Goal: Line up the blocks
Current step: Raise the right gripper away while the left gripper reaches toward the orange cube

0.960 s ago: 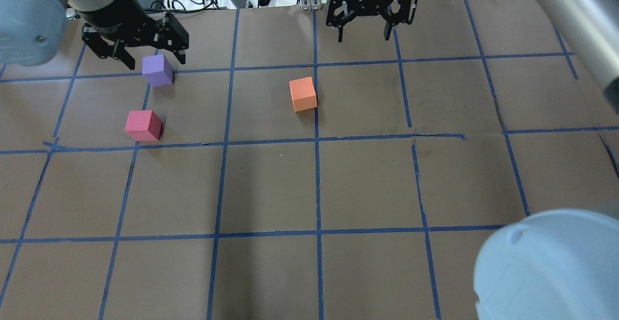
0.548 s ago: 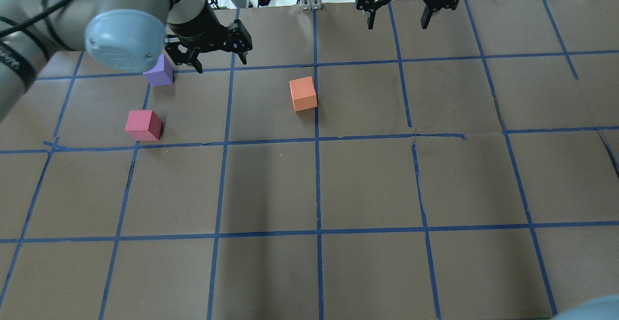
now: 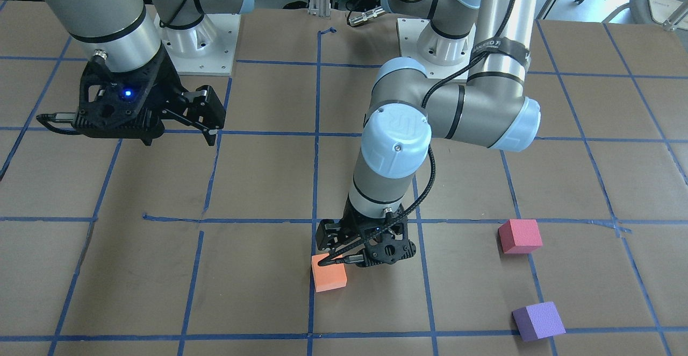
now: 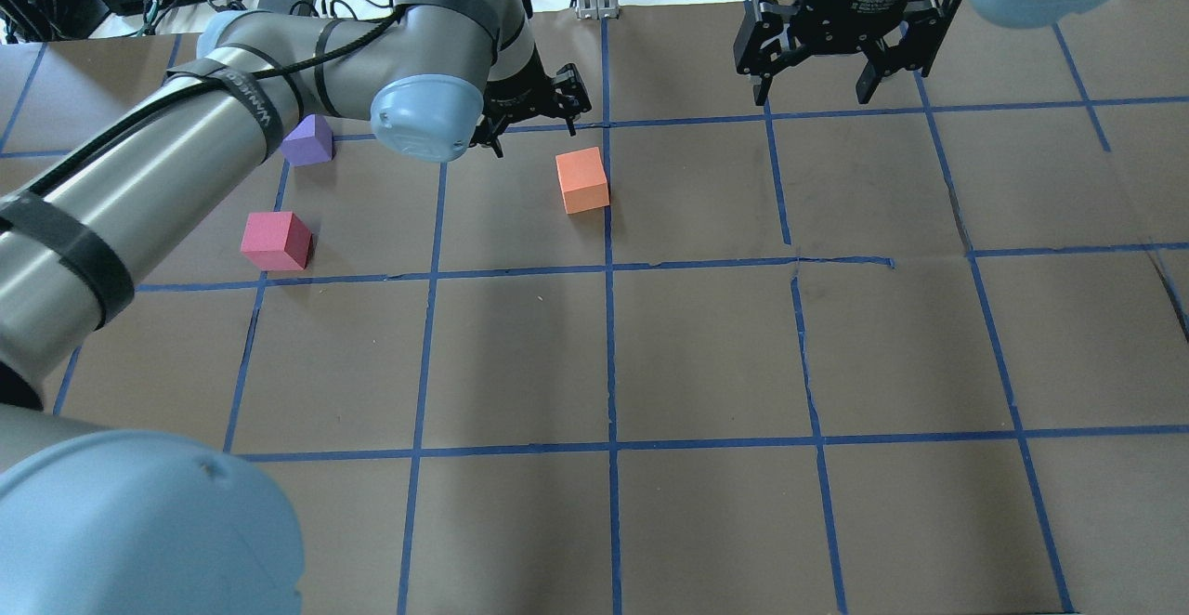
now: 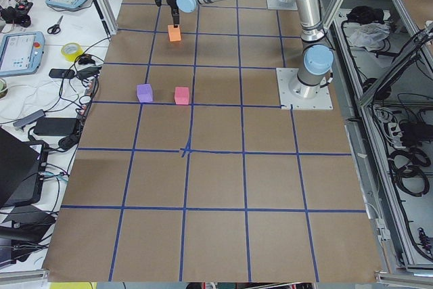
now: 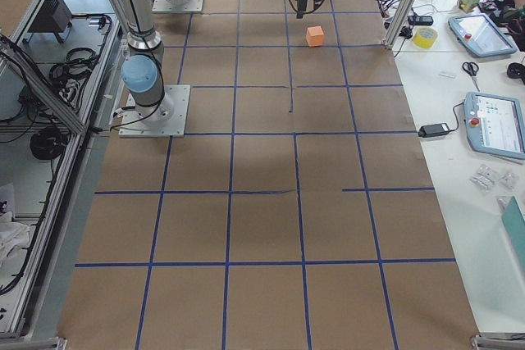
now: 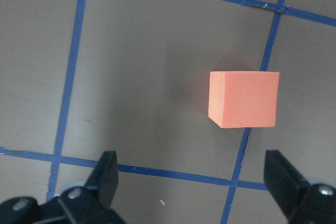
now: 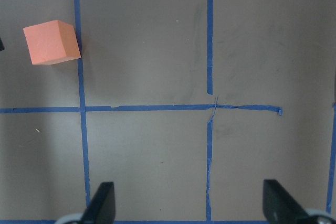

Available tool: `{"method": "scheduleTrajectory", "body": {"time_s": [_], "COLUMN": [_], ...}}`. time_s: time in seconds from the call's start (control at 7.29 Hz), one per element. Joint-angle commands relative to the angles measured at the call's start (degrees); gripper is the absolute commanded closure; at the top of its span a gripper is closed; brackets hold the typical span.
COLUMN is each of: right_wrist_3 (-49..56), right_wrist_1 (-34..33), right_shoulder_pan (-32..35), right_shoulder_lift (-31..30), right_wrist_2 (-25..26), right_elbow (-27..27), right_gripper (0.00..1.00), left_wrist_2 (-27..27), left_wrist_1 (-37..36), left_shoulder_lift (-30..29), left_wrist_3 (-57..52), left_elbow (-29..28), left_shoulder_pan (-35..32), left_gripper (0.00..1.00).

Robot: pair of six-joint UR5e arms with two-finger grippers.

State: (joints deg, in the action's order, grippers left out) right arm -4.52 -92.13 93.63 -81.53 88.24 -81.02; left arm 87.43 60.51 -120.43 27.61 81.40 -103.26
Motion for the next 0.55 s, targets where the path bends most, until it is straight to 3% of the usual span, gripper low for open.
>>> {"method": "scheduleTrajectory", "body": {"time_s": [0.0,0.41], "right_wrist_3": [0.3,0.3], "right_wrist_1": [-1.1,-1.1], "right_shoulder_pan": [-1.3,-1.4], "right_shoulder_lift": [-0.3,-0.4], "right_wrist_2": [0.3,0.5], "right_elbow": [-0.6,-0.6], "right_gripper": [0.0,0.0], "left_wrist_2": [0.0,-0.1], "left_wrist_1": [-1.2,-5.1], "left_shoulder_lift": [-4.9,-9.3], "left_wrist_3": [2.1,2.9], "left_elbow": [-1.9,-2.1], "left_shoulder_pan": [-1.2,-1.4], "left_gripper": [0.0,0.0]}}
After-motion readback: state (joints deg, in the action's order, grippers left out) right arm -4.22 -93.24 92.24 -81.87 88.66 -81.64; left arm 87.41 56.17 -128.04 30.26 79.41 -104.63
